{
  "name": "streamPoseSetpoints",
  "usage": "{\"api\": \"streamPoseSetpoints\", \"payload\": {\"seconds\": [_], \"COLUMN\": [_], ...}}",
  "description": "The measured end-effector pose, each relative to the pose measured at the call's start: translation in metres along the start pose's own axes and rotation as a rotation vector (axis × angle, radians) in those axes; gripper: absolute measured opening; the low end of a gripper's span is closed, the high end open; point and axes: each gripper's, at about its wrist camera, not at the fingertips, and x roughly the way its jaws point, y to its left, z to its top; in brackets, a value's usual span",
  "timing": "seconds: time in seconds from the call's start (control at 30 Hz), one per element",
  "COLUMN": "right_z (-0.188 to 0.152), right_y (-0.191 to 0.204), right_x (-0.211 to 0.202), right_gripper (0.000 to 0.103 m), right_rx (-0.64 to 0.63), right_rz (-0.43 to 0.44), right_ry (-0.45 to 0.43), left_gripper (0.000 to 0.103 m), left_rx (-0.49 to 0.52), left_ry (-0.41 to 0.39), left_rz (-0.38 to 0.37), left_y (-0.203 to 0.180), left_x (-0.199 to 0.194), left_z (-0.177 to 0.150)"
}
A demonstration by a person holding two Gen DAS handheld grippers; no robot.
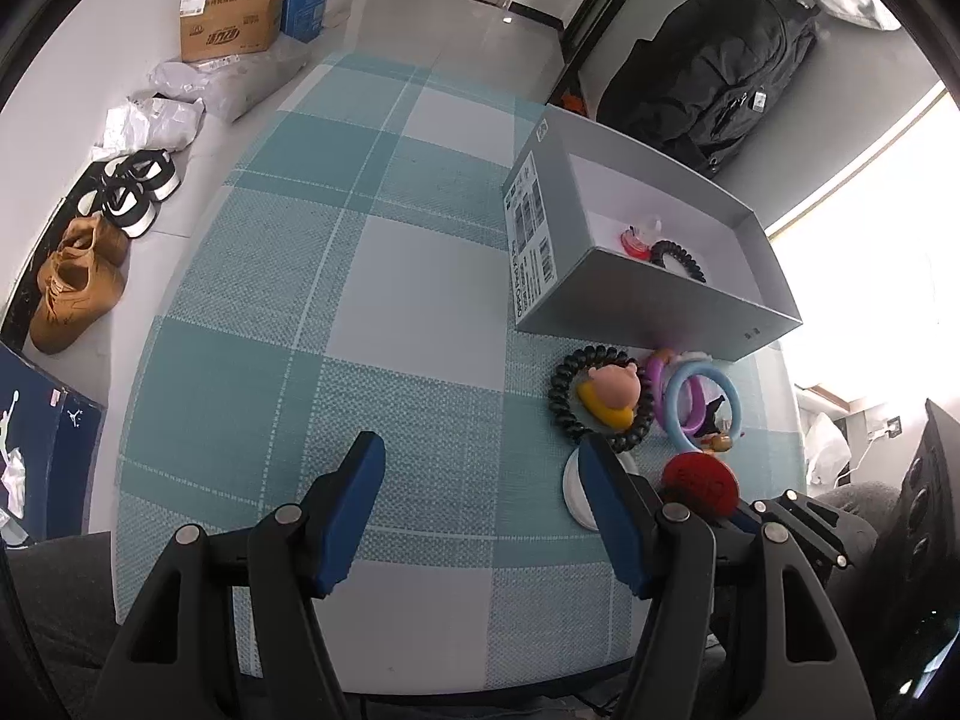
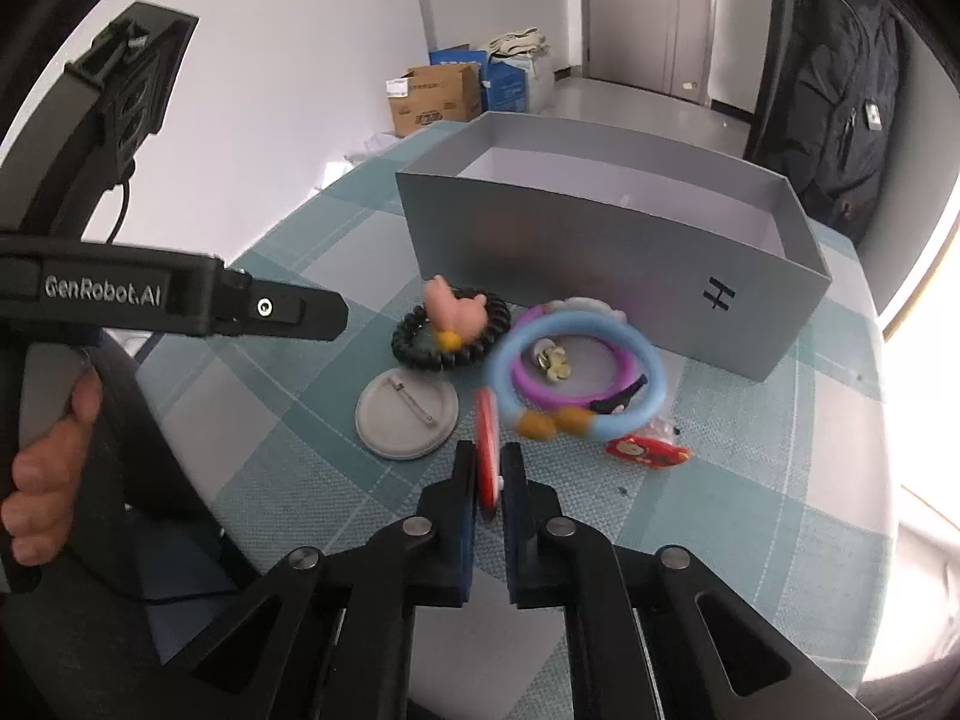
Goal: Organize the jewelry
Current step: 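Grasp the red round badge with the right tool, then lift the red badge with the right tool while the left tool grasps the white round badge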
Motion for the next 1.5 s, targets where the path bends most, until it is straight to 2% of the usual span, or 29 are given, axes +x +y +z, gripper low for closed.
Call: {"api": "streamPoseSetpoints", "payload": {"seconds": [0.23,0.4,0.67,0.77,0.87,1.03,1.2,1.27,1.33,1.5], "right_z": [0.002,0.007,0.013,0.012,0.012,0.008,0.006,0.005,0.005,0.004], "right_y": [-0.005,-0.022,-0.057,-0.062,-0.066,-0.07,-0.075,-0.078,-0.081,-0.08], "right_x": [-0.016,-0.026,-0.047,-0.052,-0.058,-0.067,-0.074,-0.075,-0.076,-0.08], "right_gripper": [0.006,0.006,0.007,0.006,0.006,0.007,0.007,0.007,0.007,0.007], "right_rx": [0.031,0.117,0.221,0.237,0.242,0.259,0.276,0.292,0.304,0.304], "right_rz": [0.071,0.116,0.076,0.076,0.076,0.08,0.081,0.086,0.091,0.091], "right_ry": [-0.054,-0.096,-0.17,-0.187,-0.204,-0.222,-0.242,-0.243,-0.245,-0.256], "left_gripper": [0.062,0.062,0.062,0.062,0.063,0.063,0.063,0.058,0.039,0.037], "left_rx": [0.017,0.087,0.227,0.258,0.292,0.361,0.353,0.352,0.362,0.396], "left_ry": [-0.012,-0.018,0.005,0.019,0.002,-0.027,-0.045,-0.048,-0.052,-0.035], "left_rz": [0.004,-0.005,-0.012,0.038,0.074,0.182,0.186,0.184,0.176,0.144], "left_y": [-0.004,-0.016,-0.044,-0.052,-0.061,-0.072,-0.071,-0.075,-0.078,-0.087], "left_x": [-0.002,-0.003,0.005,0.014,0.017,0.023,0.021,0.023,0.021,0.024], "left_z": [-0.002,-0.01,-0.022,-0.025,-0.027,-0.033,-0.034,-0.032,-0.035,-0.037]}}
